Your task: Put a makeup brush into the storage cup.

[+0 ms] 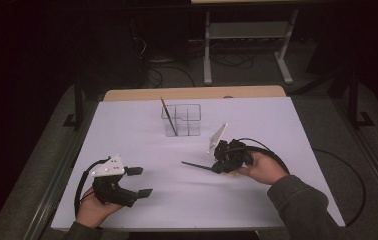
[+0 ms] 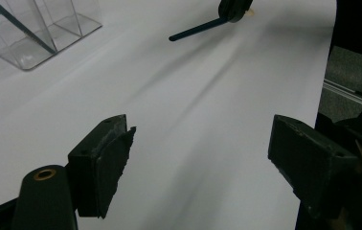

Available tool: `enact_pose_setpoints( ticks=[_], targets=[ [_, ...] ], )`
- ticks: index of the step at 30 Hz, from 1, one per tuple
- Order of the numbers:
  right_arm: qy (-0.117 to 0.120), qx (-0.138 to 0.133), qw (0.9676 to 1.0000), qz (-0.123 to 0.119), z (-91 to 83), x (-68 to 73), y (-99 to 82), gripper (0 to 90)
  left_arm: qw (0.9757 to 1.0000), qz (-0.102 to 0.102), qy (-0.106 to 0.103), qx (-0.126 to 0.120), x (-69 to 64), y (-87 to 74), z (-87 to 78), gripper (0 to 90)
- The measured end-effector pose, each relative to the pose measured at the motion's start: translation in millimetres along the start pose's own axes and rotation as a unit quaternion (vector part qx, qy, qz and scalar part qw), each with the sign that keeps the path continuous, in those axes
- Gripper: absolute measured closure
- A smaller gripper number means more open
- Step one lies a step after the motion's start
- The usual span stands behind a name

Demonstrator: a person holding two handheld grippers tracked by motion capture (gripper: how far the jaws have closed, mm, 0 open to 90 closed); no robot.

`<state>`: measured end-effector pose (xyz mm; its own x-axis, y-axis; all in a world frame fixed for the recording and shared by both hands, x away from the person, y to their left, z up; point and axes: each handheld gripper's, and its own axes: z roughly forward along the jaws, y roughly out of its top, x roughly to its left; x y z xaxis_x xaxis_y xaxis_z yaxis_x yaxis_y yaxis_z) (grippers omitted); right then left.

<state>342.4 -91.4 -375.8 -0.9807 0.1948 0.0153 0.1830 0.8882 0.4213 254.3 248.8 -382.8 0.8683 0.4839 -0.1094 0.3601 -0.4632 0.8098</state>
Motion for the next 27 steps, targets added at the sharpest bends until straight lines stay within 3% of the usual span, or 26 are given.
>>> enact_pose_setpoints(
  ticks=[13, 27],
  targets=[
    [0.007, -0.003, 0.9996, -0.027, -2.4, 12.1, 8.1, 83.0, 0.9994, 0.025, -0.024, 0.01, -7.2, 17.6, 12.3, 22.9],
    [0.019, -0.011, 0.9982, -0.056, -3.7, 26.1, 20.3, 83.0, 0.9969, 0.053, -0.052, 0.025, -12.6, 42.8, 24.2, 29.4]
  ],
)
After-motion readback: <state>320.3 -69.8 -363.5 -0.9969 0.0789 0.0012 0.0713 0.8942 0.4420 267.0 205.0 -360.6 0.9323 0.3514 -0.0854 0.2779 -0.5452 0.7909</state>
